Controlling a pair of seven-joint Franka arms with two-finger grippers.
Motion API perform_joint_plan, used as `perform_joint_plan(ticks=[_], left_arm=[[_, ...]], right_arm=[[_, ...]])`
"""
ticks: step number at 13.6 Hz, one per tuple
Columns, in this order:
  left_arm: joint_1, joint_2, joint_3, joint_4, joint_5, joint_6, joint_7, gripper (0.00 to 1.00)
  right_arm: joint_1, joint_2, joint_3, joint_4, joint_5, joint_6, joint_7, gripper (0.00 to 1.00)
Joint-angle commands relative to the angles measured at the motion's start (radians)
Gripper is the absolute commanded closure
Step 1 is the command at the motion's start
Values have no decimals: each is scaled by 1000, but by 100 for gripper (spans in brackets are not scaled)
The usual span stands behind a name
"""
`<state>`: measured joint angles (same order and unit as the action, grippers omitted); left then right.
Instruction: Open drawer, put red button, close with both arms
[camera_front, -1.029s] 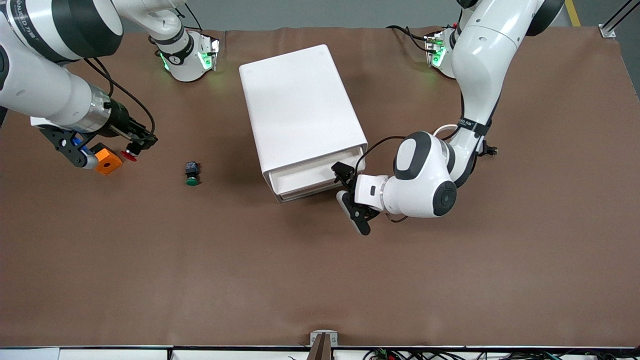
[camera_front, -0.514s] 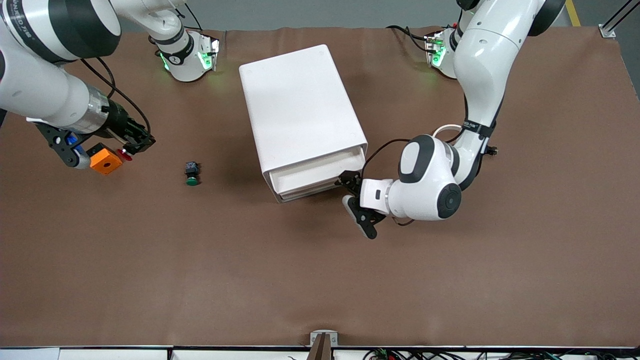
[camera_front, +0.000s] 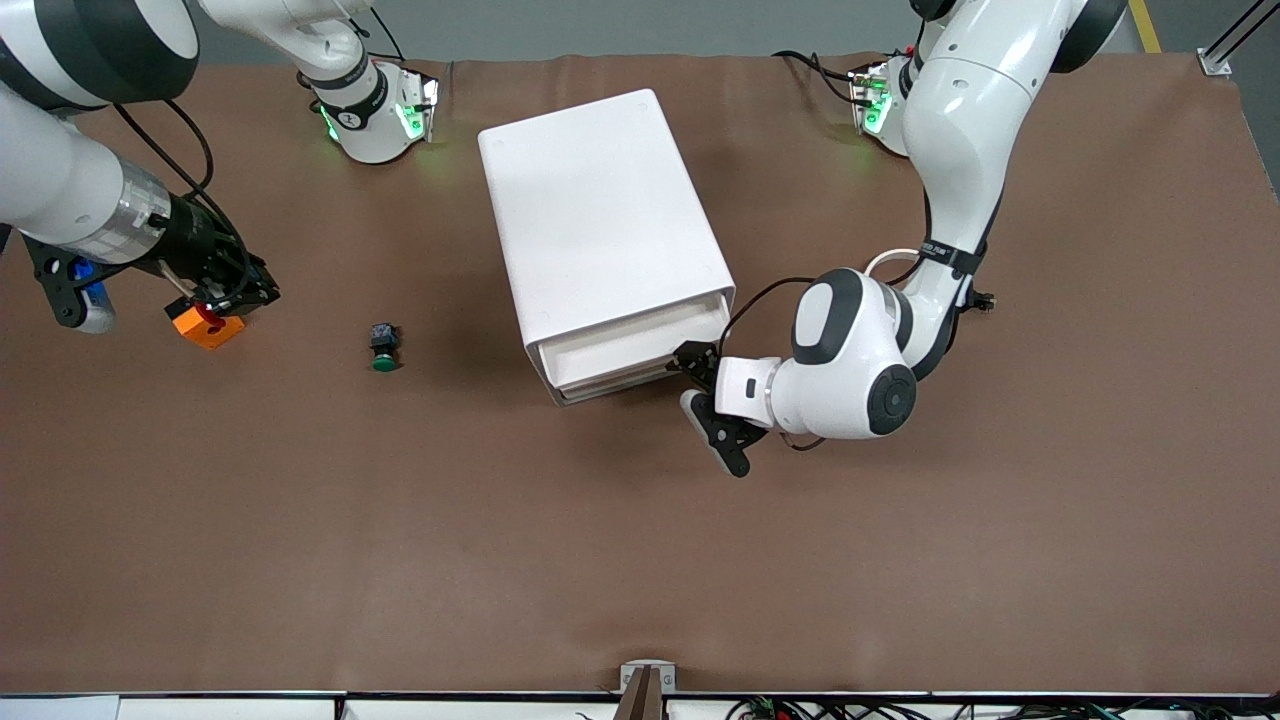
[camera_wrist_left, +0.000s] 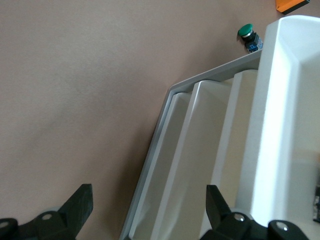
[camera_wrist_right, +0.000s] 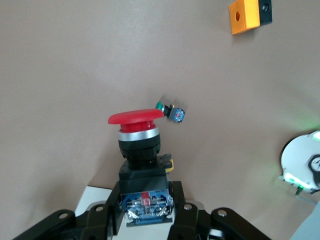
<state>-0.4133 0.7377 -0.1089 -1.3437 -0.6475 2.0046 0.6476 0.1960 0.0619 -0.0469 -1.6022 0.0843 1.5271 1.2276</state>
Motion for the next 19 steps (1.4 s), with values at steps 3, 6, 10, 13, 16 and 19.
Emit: perform_joint_plan(ticks=[3,6,10,13,16,19], left_arm=[[-47,-17,-3,-9,16,8,-59,0],[-76,-18,-3,-9,14,8,-83,0],[-81,-17,-2,-12,17,3,-83,0],[-76,-3,-2,-9,16,3,-68,0],[-70,14,-3,-14,8,-6,-72,0],[-48,34,-3,-11,3,-47,-60,0]], right_arm=[[2,3,15,19,15,-4,50,100],[9,3,16,27,17,1,67,100],[58,4,16,30,17,61,176,100],[89,9,16,47,17,76,262,100],[131,31,16,88,15,77,337,100],[181,85,16,139,11,77,470,100]])
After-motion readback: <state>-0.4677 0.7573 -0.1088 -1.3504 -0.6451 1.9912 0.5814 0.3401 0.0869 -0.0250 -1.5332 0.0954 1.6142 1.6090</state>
